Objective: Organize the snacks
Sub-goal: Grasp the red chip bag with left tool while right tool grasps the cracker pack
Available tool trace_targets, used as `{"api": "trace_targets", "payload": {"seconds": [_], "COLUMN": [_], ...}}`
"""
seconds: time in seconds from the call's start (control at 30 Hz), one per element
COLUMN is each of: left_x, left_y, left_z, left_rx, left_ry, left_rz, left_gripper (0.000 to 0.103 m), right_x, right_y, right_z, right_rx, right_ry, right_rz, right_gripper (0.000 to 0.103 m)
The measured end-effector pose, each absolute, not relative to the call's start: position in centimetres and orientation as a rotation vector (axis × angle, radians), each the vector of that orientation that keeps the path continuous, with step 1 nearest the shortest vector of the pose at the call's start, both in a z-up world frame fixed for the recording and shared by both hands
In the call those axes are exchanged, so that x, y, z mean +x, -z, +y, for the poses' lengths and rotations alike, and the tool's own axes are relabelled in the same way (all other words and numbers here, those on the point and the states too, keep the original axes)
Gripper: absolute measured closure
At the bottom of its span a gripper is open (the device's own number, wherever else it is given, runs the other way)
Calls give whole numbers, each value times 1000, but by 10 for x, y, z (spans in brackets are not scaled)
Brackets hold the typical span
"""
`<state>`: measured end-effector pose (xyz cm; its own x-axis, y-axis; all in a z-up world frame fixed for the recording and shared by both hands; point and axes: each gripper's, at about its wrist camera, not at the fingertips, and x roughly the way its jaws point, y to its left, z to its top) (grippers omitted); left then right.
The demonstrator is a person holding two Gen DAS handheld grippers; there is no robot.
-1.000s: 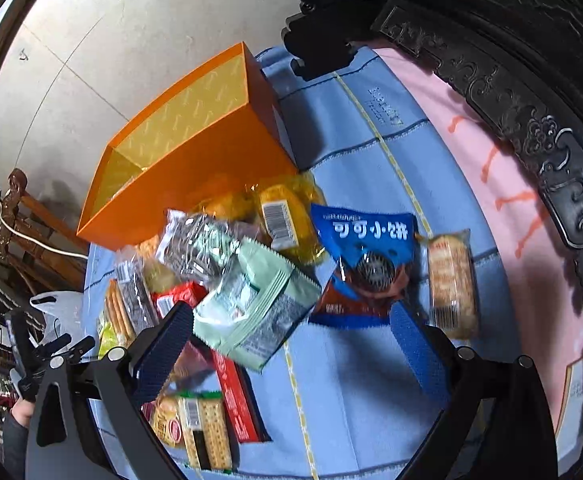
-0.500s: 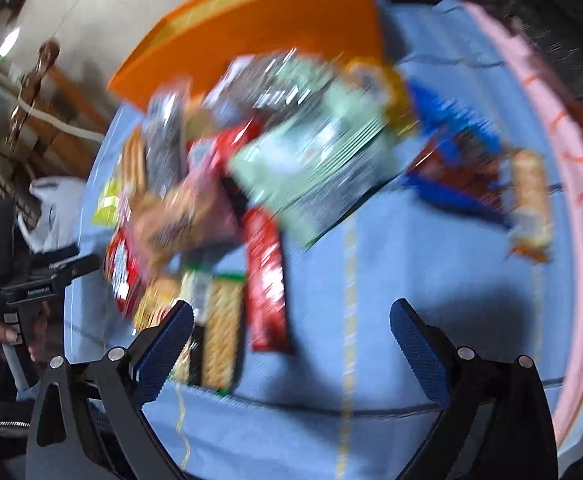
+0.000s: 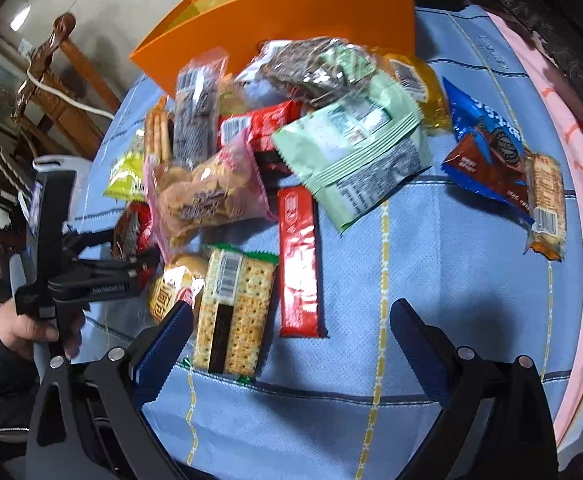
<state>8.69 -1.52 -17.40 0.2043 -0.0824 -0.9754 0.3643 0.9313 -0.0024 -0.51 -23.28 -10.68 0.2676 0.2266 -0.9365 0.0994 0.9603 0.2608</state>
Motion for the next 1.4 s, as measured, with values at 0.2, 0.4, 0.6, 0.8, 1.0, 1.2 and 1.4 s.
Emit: {"api": "trace_targets", "payload": {"seconds": [0.2, 0.4, 0.6, 0.8, 1.0, 1.2, 1.4], "left_x": [82, 78, 78, 85, 81, 77, 80], "left_y": [166, 169, 169, 171, 175, 174, 172], "left_z": [20, 24, 16, 35, 24, 23, 27], "left_rx": [125, 160, 171, 129, 201, 210, 208], "left_ry": [339, 322, 323, 318, 292, 283, 293], "left_rz": [1354, 1341, 1355, 1361, 1347, 1336, 1346], "left_gripper": [32, 28, 30, 30, 29, 30, 31], "right_x": [-1, 15, 16, 0, -3, 2, 16], "right_y": [129, 145, 141, 122, 147, 149, 152], "right_z": [-188, -154, -165, -211, -199, -185, -175], "right_rx": [154, 89, 181, 231, 36, 46, 39], "right_ry": [-131, -229, -293, -277, -193, -278, -282], "right_rz": [1346, 1357, 1436, 1402, 1486, 1494, 1570], "right_gripper": [7, 38, 60, 70, 52, 3, 3]}}
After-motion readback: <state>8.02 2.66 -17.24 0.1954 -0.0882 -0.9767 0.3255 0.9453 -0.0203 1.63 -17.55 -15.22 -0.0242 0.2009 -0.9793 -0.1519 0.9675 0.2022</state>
